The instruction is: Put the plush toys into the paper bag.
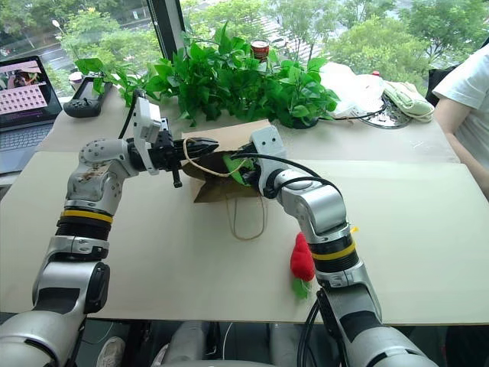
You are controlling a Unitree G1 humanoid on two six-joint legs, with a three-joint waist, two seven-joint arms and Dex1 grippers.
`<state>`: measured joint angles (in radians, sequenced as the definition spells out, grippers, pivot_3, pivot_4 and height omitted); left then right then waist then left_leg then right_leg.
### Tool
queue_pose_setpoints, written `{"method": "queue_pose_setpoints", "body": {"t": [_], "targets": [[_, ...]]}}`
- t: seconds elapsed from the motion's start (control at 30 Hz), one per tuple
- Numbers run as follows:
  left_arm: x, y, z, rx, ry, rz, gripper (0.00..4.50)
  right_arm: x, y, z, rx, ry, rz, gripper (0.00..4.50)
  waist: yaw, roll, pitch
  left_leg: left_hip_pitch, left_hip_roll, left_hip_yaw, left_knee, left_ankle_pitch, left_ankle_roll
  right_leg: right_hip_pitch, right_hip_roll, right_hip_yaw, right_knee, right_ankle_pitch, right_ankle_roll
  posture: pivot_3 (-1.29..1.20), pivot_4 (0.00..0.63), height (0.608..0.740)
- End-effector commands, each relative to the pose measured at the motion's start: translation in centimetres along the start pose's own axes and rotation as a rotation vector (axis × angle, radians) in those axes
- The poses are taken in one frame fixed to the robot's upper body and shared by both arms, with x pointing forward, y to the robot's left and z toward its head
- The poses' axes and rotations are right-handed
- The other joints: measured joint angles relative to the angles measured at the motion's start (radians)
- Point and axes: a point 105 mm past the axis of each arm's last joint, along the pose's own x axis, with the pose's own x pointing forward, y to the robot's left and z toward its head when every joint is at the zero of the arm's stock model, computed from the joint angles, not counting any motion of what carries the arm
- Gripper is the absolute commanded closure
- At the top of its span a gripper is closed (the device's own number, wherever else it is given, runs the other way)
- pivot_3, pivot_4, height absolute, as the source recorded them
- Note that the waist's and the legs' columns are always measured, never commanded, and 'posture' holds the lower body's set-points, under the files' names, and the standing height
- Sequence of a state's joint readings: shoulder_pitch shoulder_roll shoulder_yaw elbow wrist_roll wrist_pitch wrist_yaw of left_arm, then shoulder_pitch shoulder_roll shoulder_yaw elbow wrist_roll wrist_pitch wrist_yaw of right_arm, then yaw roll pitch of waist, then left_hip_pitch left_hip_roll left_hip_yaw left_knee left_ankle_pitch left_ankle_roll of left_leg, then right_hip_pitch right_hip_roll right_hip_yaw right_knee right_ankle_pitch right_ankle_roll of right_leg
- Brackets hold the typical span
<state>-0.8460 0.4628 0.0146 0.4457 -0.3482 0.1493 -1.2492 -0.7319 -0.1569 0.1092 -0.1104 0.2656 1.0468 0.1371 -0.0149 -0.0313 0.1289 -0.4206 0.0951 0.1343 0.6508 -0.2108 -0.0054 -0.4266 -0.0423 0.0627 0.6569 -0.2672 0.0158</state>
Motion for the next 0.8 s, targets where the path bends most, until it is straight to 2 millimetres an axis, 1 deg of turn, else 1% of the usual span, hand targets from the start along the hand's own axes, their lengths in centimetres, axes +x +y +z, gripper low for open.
{"method": "queue_pose_setpoints", "body": {"t": [0.03,0.1,0.13,0.27,0.37,0.47,0.5,0.6,0.67,0.73,0.8], "targets": [[0.1,0.0,1.4,0.045,-0.026,-0.011,4.5,-0.7,-1.2,1.9,0.013,-0.092,-0.061,0.92,-0.001,0.0,0.0,0.0,0.0,0.0,0.0,0.0,0.0,0.0,0.0,0.0,0.0,0.0,0.0,0.0,0.15,0.708],[0.1,0.0,1.3,0.043,-0.024,-0.01,4.5,-1.1,-1.2,2.3,0.012,-0.105,-0.058,0.27,-0.001,0.0,0.0,0.0,0.0,0.0,0.0,0.0,0.0,0.0,0.0,0.0,0.0,0.0,0.0,0.0,0.15,0.708],[0.1,0.0,1.3,0.042,-0.023,-0.01,4.5,-1.2,-1.2,2.4,0.012,-0.108,-0.054,0.08,-0.001,0.0,0.0,0.0,0.0,0.0,0.0,0.0,0.0,0.0,0.0,0.0,0.0,0.0,0.0,0.0,0.15,0.708],[0.1,0.1,1.2,0.042,-0.022,-0.008,4.5,-3.2,0.2,3.0,-0.003,-0.124,0.068,0.08,-0.002,0.0,0.0,0.0,0.0,0.0,0.0,0.0,0.0,0.0,0.0,0.0,0.0,0.0,0.0,0.0,0.15,0.708],[0.1,0.1,1.2,0.041,-0.021,-0.007,4.5,-4.9,0.7,2.4,-0.04,-0.102,0.154,0.08,-0.001,0.0,0.0,0.0,0.0,0.0,-0.001,0.0,0.0,0.0,0.0,0.0,0.0,0.0,0.0,0.0,0.15,0.708],[0.1,0.1,1.2,0.041,-0.02,-0.007,4.5,-7.2,1.4,0.7,-0.103,-0.046,0.272,0.08,0.003,0.0,0.0,-0.001,0.0,-0.001,-0.001,0.0,0.0,0.0,0.0,-0.001,-0.001,0.0,0.0,0.0,0.15,0.708],[0.1,0.2,1.2,0.04,-0.02,-0.006,4.5,-8.3,1.1,0.0,-0.116,-0.023,0.29,0.08,0.003,0.0,0.0,-0.001,0.0,-0.001,-0.001,0.0,0.0,0.0,0.0,-0.001,-0.002,0.0,0.0,0.0,0.15,0.708],[0.0,0.2,1.1,0.039,-0.019,-0.005,4.5,-11.0,0.4,-2.0,-0.152,0.067,0.309,0.08,0.003,0.0,0.0,-0.001,0.0,-0.002,0.0,0.0,0.001,0.001,0.0,-0.001,-0.005,0.0,0.0,0.0,0.15,0.708],[0.0,0.2,1.0,0.037,-0.019,-0.005,4.5,-12.6,-0.3,-3.8,-0.165,0.155,0.292,0.08,0.003,0.0,0.0,-0.001,0.0,-0.002,-0.001,0.0,0.001,0.001,0.0,-0.001,-0.008,0.0,0.0,0.0,0.15,0.708],[0.1,0.1,0.9,0.035,-0.02,-0.007,4.5,-13.9,-0.6,-5.2,-0.156,0.22,0.282,0.08,0.002,0.0,0.0,-0.001,0.0,-0.003,-0.001,0.0,0.001,0.002,0.0,-0.001,-0.008,0.0,0.0,0.0,0.15,0.708],[0.1,0.1,0.9,0.034,-0.02,-0.009,4.5,-14.7,-0.8,-6.2,-0.135,0.261,0.261,0.08,-0.002,0.0,0.0,-0.001,0.0,-0.004,-0.001,0.0,0.001,0.002,0.0,-0.001,-0.008,0.0,0.0,0.0,0.15,0.708]]}}
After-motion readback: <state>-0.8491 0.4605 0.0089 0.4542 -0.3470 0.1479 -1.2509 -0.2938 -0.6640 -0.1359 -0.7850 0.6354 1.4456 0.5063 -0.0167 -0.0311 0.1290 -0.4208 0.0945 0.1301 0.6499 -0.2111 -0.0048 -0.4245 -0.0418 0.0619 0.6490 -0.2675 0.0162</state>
